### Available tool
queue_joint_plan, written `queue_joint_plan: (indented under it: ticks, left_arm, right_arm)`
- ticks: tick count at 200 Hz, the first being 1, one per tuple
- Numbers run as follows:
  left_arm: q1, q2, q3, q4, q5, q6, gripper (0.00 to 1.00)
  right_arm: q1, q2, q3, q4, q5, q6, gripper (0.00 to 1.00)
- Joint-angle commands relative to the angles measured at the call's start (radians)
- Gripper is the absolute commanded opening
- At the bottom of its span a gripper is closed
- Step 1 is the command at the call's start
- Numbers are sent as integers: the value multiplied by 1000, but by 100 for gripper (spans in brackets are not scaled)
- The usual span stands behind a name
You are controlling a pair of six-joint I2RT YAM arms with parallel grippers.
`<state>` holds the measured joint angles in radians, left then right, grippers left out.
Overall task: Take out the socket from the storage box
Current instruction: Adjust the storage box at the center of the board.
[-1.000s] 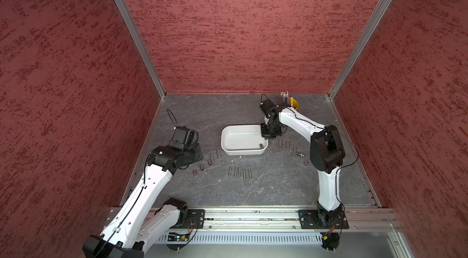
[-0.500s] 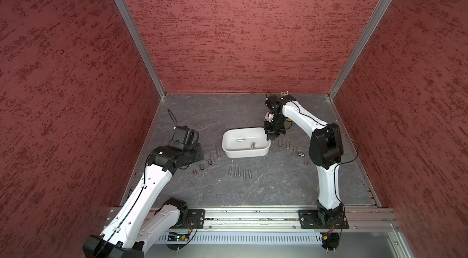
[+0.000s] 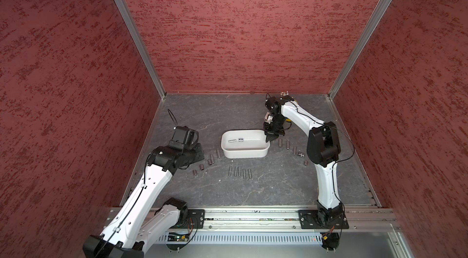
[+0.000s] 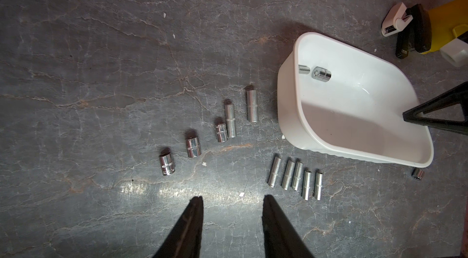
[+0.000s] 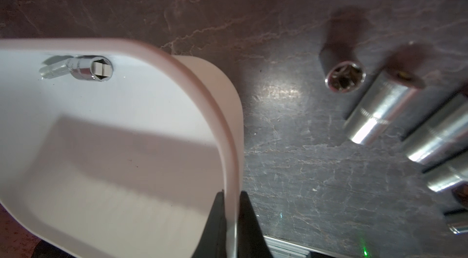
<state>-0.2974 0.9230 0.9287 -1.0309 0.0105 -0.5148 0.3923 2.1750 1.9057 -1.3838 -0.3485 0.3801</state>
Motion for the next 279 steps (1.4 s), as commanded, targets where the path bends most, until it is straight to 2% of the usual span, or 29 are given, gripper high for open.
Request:
queue_joint_plan:
  ticks: [1,96,163,237,279]
  left_arm:
    - [0,-5,-10,18,4,15,41]
    - [-3,6,-10,14,-6,12,41]
    - [-6,12,-10,14,-7,10,42]
    - [-6,23,-8,12,-8,10,41]
    - [-8,28,-7,12,-9,10,42]
  right_arm:
    - [-13,9,22,-1,-19,-9,0]
    - [-21,3,27,87,53,4,0]
    - [-21,-21,-41,182,51,7,11]
    - [-21,-39,-105,235,39,9,18]
    - [-21,-70,-102,227,63,1,28]
